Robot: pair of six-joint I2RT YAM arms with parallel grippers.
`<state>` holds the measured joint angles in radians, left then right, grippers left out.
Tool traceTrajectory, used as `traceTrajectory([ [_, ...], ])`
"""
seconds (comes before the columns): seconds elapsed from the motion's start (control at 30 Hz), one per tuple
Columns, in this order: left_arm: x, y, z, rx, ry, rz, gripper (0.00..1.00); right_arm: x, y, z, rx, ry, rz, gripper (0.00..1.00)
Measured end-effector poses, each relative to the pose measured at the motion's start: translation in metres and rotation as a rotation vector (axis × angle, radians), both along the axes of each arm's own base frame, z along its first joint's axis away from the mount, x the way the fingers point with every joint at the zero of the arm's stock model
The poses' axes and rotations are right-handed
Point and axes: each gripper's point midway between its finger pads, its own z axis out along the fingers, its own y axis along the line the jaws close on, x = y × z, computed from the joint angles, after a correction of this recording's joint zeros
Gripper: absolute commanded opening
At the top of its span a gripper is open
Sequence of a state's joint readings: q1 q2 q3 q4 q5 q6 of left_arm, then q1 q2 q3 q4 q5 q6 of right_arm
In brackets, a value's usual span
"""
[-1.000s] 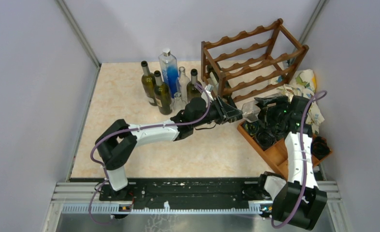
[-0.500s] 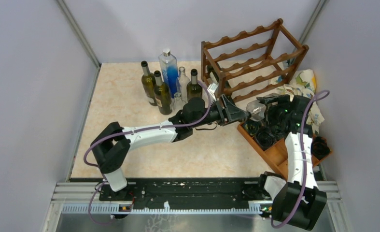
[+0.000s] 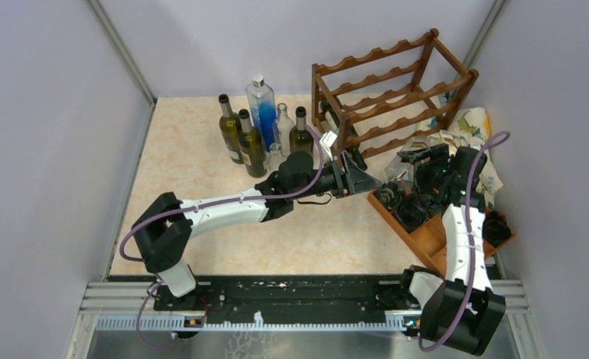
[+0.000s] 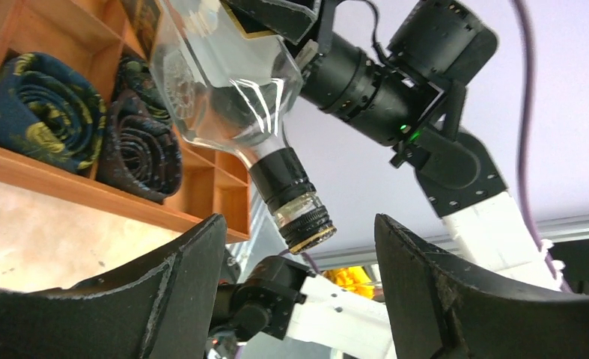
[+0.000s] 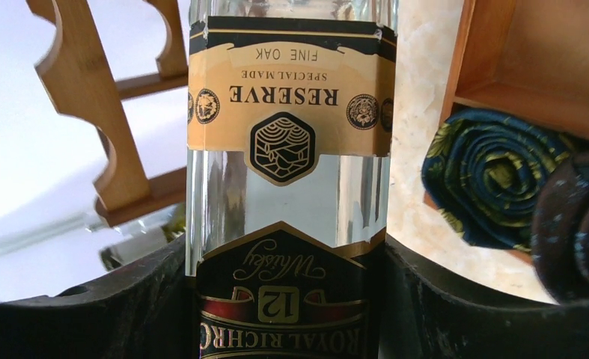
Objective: Put the wine bottle on the wine rack
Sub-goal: Pick up the wine bottle from the center of the board.
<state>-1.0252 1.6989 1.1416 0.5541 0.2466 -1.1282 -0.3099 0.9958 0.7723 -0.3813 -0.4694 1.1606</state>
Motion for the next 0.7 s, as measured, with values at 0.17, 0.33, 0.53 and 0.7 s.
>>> traceTrajectory([
  [0.17,0.000,0.006,-0.014,0.100,-0.086,-0.003,0.79,-0.006,0.001,-0.003,-0.164,-0.066,0.149,0.00],
  [0.33,-0.003,0.025,0.012,0.138,-0.258,0.015,0.82,-0.013,0.006,0.006,-0.372,-0.160,0.359,0.00],
  [0.53,0.003,0.060,0.080,0.079,-0.501,0.082,0.82,-0.025,0.004,0.007,-0.650,-0.221,0.645,0.00],
  [0.7,0.025,0.092,0.103,0.073,-0.591,0.160,0.82,-0.034,-0.013,-0.016,-0.824,-0.156,0.862,0.00],
])
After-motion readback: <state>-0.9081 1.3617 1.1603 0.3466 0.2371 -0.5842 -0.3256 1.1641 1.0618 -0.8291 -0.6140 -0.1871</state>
